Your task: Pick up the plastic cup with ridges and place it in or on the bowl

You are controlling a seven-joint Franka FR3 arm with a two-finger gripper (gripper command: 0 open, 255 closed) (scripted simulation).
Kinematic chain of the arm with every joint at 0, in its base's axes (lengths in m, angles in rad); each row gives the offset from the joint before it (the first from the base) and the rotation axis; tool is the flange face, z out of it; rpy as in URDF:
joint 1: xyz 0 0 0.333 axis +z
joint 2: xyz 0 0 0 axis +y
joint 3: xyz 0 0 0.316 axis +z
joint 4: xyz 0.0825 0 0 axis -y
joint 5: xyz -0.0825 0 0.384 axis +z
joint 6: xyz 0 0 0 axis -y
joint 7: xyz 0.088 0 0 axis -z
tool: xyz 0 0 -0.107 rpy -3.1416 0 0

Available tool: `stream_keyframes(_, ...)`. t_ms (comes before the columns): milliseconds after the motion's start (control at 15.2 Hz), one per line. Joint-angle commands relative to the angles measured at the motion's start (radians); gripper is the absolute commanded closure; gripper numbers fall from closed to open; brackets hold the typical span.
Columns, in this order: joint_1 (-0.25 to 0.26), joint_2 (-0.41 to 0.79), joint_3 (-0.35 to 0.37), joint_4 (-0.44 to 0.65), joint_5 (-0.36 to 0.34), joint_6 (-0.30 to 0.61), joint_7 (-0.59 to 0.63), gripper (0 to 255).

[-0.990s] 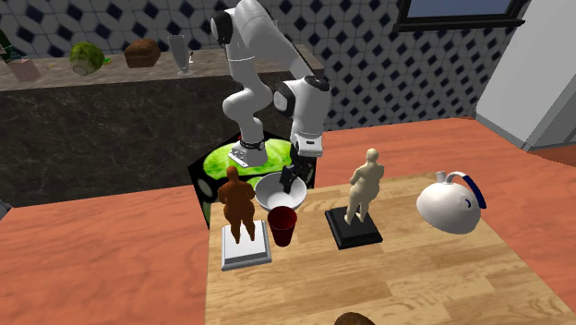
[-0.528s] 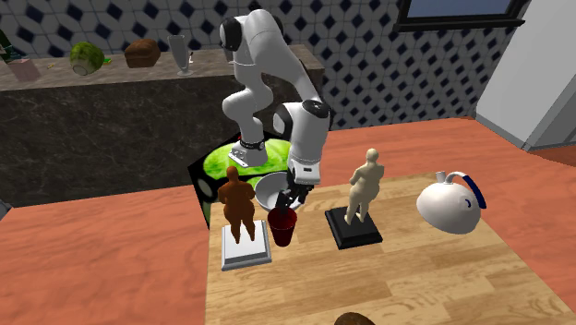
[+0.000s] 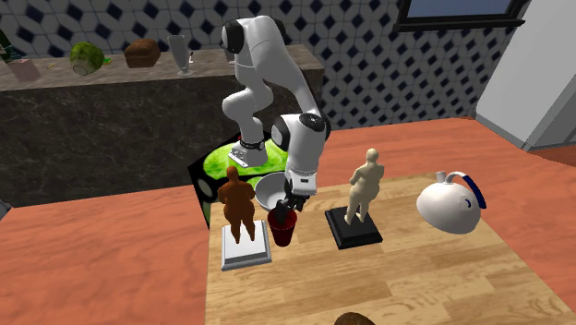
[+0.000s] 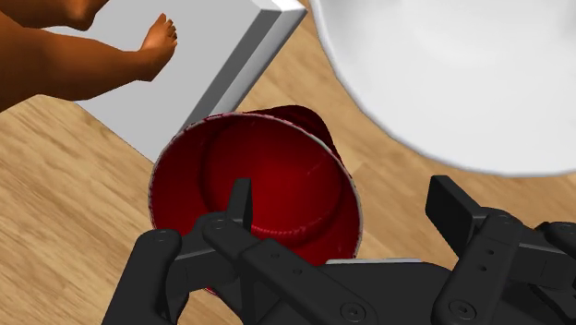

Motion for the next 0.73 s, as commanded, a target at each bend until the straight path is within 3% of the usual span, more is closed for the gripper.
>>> stream_keyframes(0,-0.001,0.002,0.0,0.0,0.001,0.003,-0.001,0)
stream_keyframes(264,-0.001,0.002,0.0,0.0,0.001,0.003,-0.001,0)
stream_keyframes(330,-0.001,0.002,0.0,0.0,0.001,0.003,-0.001,255)
stream_keyframes(660,-0.001,-0.002,-0.001,-0.004,-0.001,0.003,-0.001,255)
